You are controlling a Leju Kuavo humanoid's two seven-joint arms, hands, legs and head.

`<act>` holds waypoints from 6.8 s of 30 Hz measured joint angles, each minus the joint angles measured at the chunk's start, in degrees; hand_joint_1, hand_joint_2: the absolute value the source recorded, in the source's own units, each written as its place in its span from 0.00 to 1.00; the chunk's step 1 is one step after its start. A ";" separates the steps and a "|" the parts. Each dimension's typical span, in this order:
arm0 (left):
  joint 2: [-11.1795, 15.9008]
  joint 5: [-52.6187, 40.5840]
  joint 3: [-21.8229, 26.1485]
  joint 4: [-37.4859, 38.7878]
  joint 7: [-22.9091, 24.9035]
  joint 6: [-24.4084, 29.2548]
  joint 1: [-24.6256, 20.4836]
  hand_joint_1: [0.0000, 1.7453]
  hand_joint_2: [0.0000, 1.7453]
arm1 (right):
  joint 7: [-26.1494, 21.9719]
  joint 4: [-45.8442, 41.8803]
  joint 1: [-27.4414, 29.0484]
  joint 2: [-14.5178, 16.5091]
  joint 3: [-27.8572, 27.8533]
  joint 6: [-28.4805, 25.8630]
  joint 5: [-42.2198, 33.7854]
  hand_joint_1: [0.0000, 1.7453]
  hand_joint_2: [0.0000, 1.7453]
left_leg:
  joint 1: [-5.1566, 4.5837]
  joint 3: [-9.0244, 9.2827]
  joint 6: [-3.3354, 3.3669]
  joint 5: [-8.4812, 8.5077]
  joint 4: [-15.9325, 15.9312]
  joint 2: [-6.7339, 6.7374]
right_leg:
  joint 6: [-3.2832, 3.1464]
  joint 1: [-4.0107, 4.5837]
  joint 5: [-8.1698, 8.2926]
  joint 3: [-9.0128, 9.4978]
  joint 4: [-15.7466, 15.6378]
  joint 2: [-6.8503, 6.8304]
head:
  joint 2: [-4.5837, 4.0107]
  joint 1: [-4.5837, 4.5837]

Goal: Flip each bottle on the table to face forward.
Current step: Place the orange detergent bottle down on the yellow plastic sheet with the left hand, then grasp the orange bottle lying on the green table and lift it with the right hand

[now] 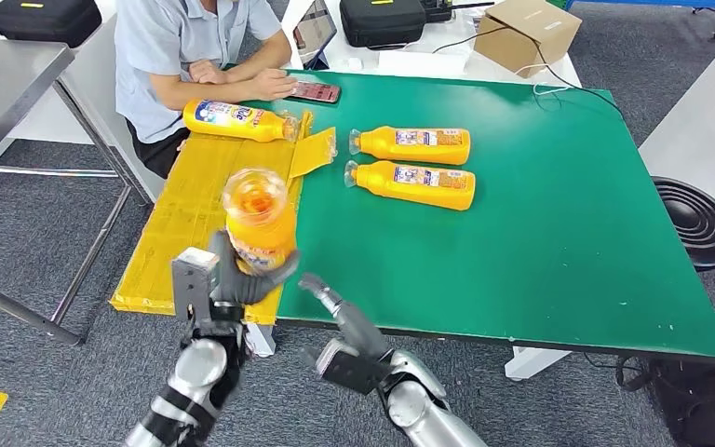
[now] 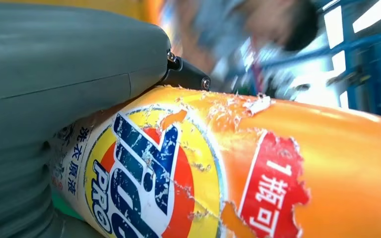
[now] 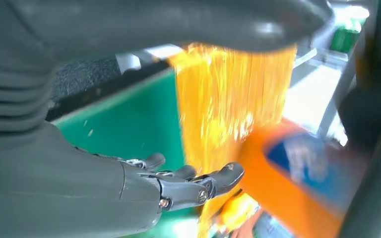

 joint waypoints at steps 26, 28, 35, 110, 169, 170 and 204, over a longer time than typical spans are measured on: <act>3.99 -38.46 0.89 45.95 19.16 -19.16 -31.53 1.00 1.00 | 0.58 4.07 -1.76 5.08 3.50 4.53 -0.24 0.00 0.00 | 0.03 -0.05 -0.06 0.11 0.00 0.01 | 0.00 0.01 0.03 -0.07 0.05 -0.01 | 0.00 0.01; 3.93 -38.71 0.69 48.30 19.75 -21.89 -32.45 0.97 1.00 | 0.54 4.27 -1.80 5.28 3.86 4.96 -0.63 0.00 0.00 | 0.03 -0.06 -0.06 0.11 0.00 0.01 | 0.00 0.01 0.03 -0.07 0.05 -0.01 | 0.00 0.02; 4.28 -37.80 0.39 53.26 20.82 -27.03 -33.72 0.03 1.00 | 0.48 4.89 -1.81 5.77 4.27 5.23 -1.82 0.00 0.00 | 0.03 -0.06 -0.06 0.11 0.00 -0.01 | 0.00 0.01 0.03 -0.06 0.06 -0.01 | 0.00 0.01; -2.77 -1.89 6.28 -12.17 -5.49 -6.25 17.52 0.00 1.00 | 12.70 -24.12 14.92 -1.49 -37.63 -34.27 48.18 0.00 1.00 | -0.10 0.05 0.07 -0.12 0.00 0.06 | -0.06 -0.08 -0.04 0.05 -0.07 -0.01 | 0.00 -0.01; -3.39 15.86 -2.52 -4.17 1.28 -21.80 5.95 0.00 1.00 | 20.79 27.76 -17.08 -8.21 -40.56 -32.53 52.74 0.00 1.00 | -0.08 0.07 0.15 -0.02 0.02 0.00 | -0.01 -0.04 0.00 0.10 -0.03 -0.03 | 0.00 -0.02; -3.39 16.08 -2.62 -4.03 1.27 -22.03 5.79 0.00 1.00 | 19.30 28.00 -17.26 -8.24 -40.35 -32.32 52.27 0.00 1.00 | -0.08 0.07 0.15 -0.02 0.02 0.00 | -0.01 -0.04 0.00 0.10 -0.03 -0.03 | 0.00 -0.02; -3.75 22.86 -3.64 -0.06 1.75 -24.56 0.62 0.00 1.00 | 33.42 33.91 -23.86 -8.62 -30.55 -8.91 55.35 0.80 1.00 | -0.08 0.99 0.17 -0.02 0.02 -0.04 | -0.02 -0.05 -0.01 0.99 -0.14 -0.04 | 0.00 -0.01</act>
